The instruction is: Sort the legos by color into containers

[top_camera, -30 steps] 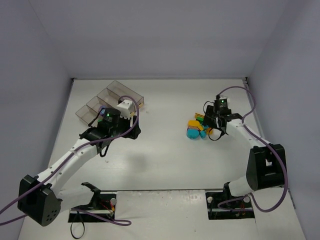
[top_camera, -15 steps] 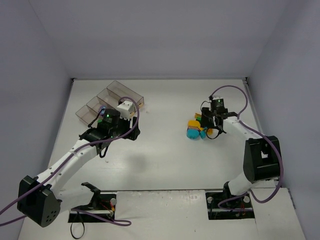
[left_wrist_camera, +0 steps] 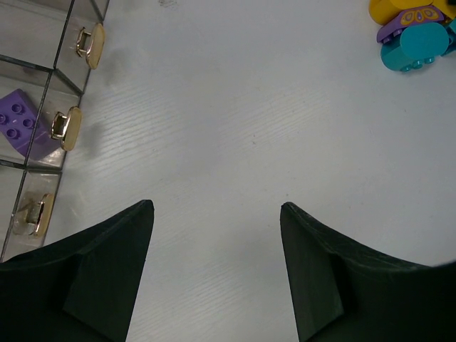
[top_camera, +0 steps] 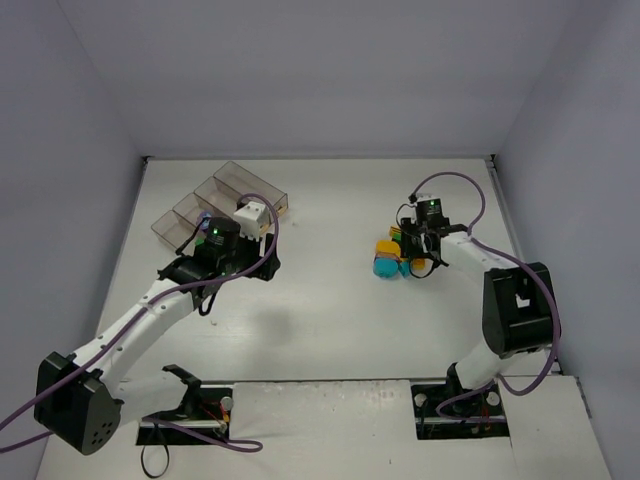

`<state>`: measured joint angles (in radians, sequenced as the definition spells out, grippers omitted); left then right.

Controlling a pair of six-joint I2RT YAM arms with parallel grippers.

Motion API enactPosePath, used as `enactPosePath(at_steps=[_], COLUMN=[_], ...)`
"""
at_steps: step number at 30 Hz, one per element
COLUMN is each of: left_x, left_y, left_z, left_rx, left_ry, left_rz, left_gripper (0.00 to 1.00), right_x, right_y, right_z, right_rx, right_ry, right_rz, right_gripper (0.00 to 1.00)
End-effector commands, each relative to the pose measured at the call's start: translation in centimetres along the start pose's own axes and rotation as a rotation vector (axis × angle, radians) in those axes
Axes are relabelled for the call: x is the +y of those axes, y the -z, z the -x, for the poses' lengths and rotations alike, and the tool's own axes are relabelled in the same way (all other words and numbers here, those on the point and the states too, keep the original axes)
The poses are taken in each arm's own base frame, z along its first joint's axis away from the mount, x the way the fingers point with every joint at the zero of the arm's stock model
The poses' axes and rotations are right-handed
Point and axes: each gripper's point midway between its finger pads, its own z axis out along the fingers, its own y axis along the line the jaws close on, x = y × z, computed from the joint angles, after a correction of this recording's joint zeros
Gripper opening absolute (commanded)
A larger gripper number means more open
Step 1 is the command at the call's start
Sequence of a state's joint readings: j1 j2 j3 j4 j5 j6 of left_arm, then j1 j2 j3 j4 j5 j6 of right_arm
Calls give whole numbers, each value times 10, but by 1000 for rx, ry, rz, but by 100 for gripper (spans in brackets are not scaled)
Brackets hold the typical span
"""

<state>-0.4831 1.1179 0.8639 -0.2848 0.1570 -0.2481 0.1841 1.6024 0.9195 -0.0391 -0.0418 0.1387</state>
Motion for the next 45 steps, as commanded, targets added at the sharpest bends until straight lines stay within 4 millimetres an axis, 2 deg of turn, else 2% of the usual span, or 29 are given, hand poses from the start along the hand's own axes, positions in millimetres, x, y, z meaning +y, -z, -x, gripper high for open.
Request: enactPosePath(at_steps=[1,2,3,5,6,7,9,10,12,13,14,16,17,18,19,21,23,26,27,28,30,32,34,39,45], left_x=[-6,-6,-7,-9,-10,-14,-25,-30,-45,-51,-57,-74,-82,-89,-98,-111,-121,-136,-142,-149,-159,-169,-172,-195,-209], left_y=[9,9,9,9,10,13,18,22,33,37,41,53,57,63,68,75,79,78,71,76,66,65,54,41,23], left_z=[30,30,30,30,33,35,41,47,61,66,71,86,92,105,109,129,138,151,151,159,151,151,139,123,110], left_rx=[-102,-101,-102,-102,-111,-122,-142,-157,-175,-179,-181,-187,-181,-194,-185,-195,-172,-132,-108,-110,-43,-9,58,132,174], left_ry=[-16,-16,-16,-12,-8,-5,21,30,46,54,73,88,115,127,149,227,318,402,408,403,411,401,417,404,410], left_rz=[-26,-27,-32,-40,-48,-67,-119,-140,-211,-235,-261,-347,-383,-416,-462,-518,-565,-618,-636,-657,-649,-653,-634,-656,-665], left_gripper=[66,66,66,66,66,66,66,66,66,66,66,69,69,69,69,69,69,69,68,66,62,60,59,59,56], right_x=[5,4,4,6,11,17,29,40,60,71,83,96,107,112,117,128,139,151,153,156,160,162,165,169,174], right_y=[4,5,7,13,16,28,41,60,82,103,114,141,151,159,171,185,198,209,210,210,211,211,214,212,214], right_z=[29,29,30,34,35,42,45,53,57,56,54,53,48,46,46,41,39,36,37,36,35,35,34,29,25], right_rx=[-100,-101,-109,-128,-138,-175,-213,-271,-336,-389,-410,-478,-484,-498,-528,-547,-568,-585,-586,-584,-584,-584,-589,-576,-578], right_ry=[18,22,25,29,40,50,77,94,128,151,173,208,233,255,271,306,338,376,379,385,401,409,414,423,431], right_rz=[13,13,14,24,37,61,107,151,249,298,359,437,489,512,538,584,622,652,652,656,661,661,672,681,698], right_gripper=[35,33,25,22,15,12,6,2,0,0,0,0,0,0,0,0,0,1,1,2,2,2,2,2,2])
